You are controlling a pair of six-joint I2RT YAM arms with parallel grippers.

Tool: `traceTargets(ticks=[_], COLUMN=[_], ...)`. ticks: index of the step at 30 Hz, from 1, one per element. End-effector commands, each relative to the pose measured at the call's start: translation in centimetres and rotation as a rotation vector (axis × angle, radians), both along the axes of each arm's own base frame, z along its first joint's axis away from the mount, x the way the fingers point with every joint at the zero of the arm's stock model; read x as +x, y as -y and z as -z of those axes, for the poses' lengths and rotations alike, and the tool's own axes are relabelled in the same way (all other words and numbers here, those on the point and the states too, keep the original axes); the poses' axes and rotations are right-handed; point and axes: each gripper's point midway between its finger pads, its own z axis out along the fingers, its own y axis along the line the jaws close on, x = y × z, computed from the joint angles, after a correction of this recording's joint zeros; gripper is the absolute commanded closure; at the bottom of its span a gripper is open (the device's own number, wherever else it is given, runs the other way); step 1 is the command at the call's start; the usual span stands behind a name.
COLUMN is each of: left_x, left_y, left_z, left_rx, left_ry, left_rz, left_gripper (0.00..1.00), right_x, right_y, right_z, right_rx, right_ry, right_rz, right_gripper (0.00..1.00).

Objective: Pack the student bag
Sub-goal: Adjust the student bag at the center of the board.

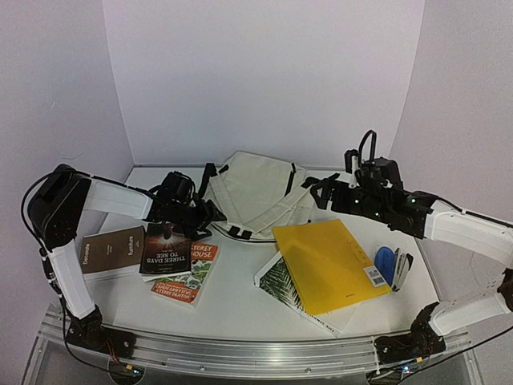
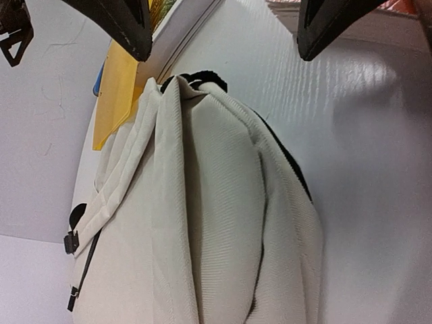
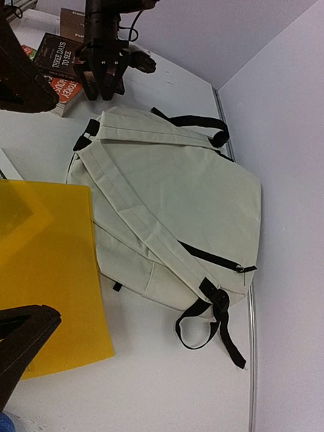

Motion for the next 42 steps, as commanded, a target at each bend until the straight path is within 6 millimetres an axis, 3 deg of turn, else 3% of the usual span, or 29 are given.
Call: traceTargets(ticks=[1, 5, 10, 14, 16, 22, 25, 29, 33, 37, 42], left_x=[2.4, 3.3, 4.1, 4.5, 4.6, 4.2, 3.5, 2.2, 1.1, 0.0, -1.2], left_y=[2.3, 3.0, 3.6, 4.1, 4.3, 4.4, 4.5, 4.2, 3.4, 2.6, 2.2], left_z=[-1.0, 0.2, 0.0, -0.7, -1.9, -9.2, -12.4, -15.2, -17.7, -20.4, -22.4], left_rx=[-0.062, -0.056, -0.078, -0.101, -0.121, -0.165, -0.179, -0.184, -0.18, -0.187, -0.198], left_ry=[0.051, 0.029, 0.044, 0.074, 0.106, 0.25, 0.283, 0.287, 0.313, 0.354, 0.365], left_rz=[0.013, 0.018, 0.014, 0.025, 0.038, 0.093, 0.134, 0.168, 0.171, 0.171, 0.197], left_gripper=[0.32, 0.43, 0.6, 0.91, 0.99, 1.0, 1.0, 1.0, 1.0, 1.0, 1.0], right_x=[-0.4, -0.8, -1.3, -1.9, -2.3, -3.1, -3.7, -4.1, -3.4, -2.9, -3.9], right_y=[-0.4, -0.7, -1.3, -2.7, -3.7, -7.6, -10.5, -13.9, -15.3, -17.2, -20.9], right_z=[-0.8, -0.6, -0.3, 0.0, 0.1, 0.4, -0.8, -3.5, -5.1, -5.1, -3.1], right_rx=[0.036, 0.037, 0.02, -0.066, -0.142, -0.308, -0.324, -0.313, -0.357, -0.412, -0.429], right_ry=[0.027, 0.024, 0.024, 0.049, 0.068, 0.131, 0.208, 0.328, 0.395, 0.421, 0.395], right_rz=[0.023, 0.014, -0.004, -0.046, -0.069, -0.141, -0.199, -0.264, -0.266, -0.316, -0.424], right_gripper=[0.02, 0.02, 0.02, 0.02, 0.02, 0.02, 0.02, 0.02, 0.02, 0.02, 0.02])
